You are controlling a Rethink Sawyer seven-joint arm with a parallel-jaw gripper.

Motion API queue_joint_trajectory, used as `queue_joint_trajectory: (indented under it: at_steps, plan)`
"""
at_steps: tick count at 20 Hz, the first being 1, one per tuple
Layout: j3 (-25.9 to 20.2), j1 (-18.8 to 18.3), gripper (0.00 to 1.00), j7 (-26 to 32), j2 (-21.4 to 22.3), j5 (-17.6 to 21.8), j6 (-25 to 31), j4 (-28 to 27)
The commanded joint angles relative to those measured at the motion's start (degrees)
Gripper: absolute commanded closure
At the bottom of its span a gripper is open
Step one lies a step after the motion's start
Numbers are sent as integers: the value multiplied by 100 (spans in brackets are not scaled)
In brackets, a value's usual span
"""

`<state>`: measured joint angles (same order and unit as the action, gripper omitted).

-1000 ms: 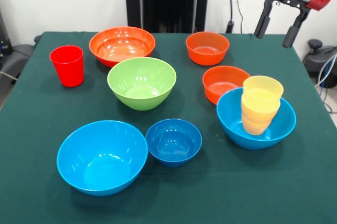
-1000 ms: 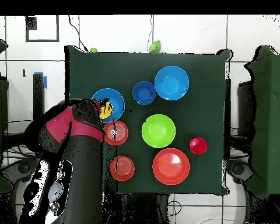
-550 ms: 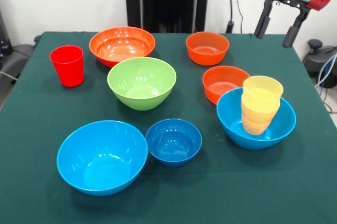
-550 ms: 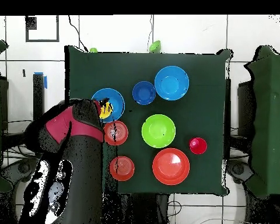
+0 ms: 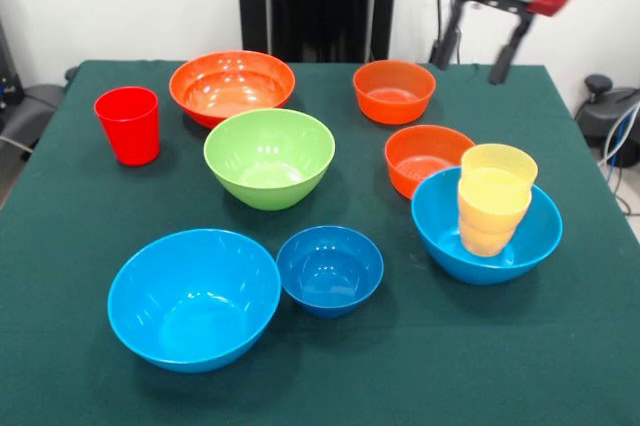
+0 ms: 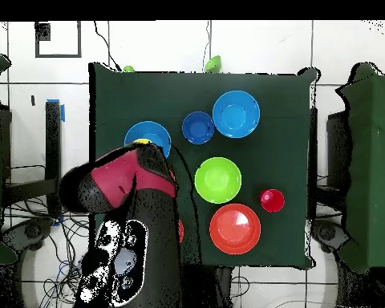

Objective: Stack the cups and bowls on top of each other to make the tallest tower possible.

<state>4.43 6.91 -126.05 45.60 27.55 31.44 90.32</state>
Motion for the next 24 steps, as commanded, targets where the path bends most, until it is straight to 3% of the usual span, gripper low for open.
queue_joint_trajectory:
  at_steps: [1, 10, 17, 24]
  plan:
    - [-1193, -820, 0, 1723, 325, 77, 32, 1163]
    - [-2440, -2315, 0, 2430, 591, 262, -169, 1780]
    - [-3489, -3594, 0, 3077, 508, 423, -259, 2176]
    - [-4101, -4756, 0, 3782, 438, 689, -86, 2492]
